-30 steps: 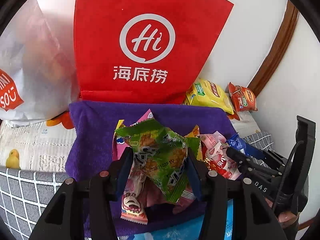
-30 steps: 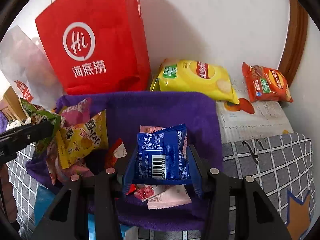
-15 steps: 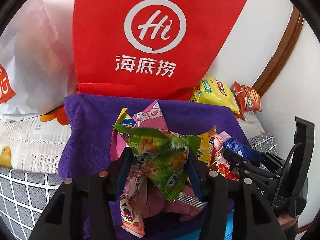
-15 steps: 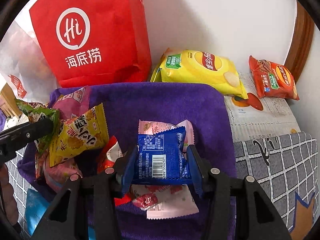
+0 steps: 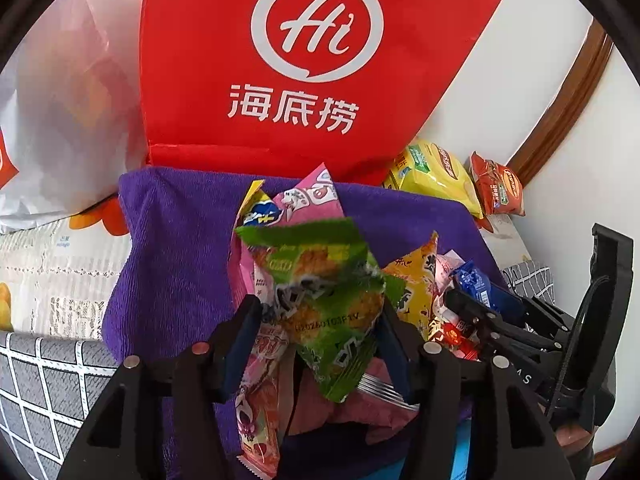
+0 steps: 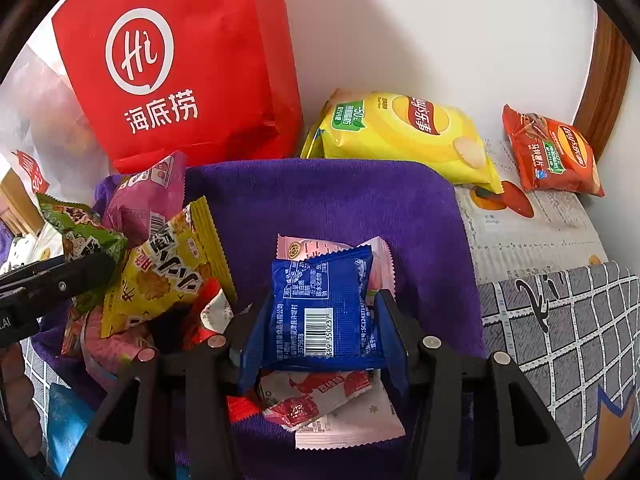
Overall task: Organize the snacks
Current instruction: 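Lower both tools and open them to drop the packets onto the towel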
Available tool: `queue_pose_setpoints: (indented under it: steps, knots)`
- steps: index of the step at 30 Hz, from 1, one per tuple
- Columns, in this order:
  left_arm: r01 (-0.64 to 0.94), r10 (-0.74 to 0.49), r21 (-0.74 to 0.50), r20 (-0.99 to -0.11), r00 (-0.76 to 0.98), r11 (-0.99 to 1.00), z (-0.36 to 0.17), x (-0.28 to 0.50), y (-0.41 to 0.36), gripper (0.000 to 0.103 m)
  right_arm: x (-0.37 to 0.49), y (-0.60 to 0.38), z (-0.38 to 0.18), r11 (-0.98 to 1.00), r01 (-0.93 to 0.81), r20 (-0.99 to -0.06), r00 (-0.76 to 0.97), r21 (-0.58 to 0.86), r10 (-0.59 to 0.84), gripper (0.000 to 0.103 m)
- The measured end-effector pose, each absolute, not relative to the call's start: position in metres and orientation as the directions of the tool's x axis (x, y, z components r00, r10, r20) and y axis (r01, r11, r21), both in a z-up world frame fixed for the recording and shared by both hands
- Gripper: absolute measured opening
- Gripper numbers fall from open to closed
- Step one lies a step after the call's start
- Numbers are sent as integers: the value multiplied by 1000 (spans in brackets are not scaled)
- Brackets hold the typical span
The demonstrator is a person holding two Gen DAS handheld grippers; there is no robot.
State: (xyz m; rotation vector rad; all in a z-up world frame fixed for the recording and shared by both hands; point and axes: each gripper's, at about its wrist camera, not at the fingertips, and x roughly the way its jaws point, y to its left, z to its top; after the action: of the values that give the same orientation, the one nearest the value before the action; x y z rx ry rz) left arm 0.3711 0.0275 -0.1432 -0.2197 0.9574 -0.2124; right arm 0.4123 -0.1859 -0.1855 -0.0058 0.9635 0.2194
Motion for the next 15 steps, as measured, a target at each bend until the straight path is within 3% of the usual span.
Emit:
queue_pose_setpoints:
  steps: [10, 15]
  knots:
    - [65, -299, -313, -795, 528, 947, -144, 370, 34, 67, 405, -182, -182, 975, -207, -819, 543, 83, 185, 57]
    - [91, -296, -295, -787, 541, 951, -135, 363, 29, 82, 395, -176, -170, 974, -225, -797, 585, 18, 150, 67]
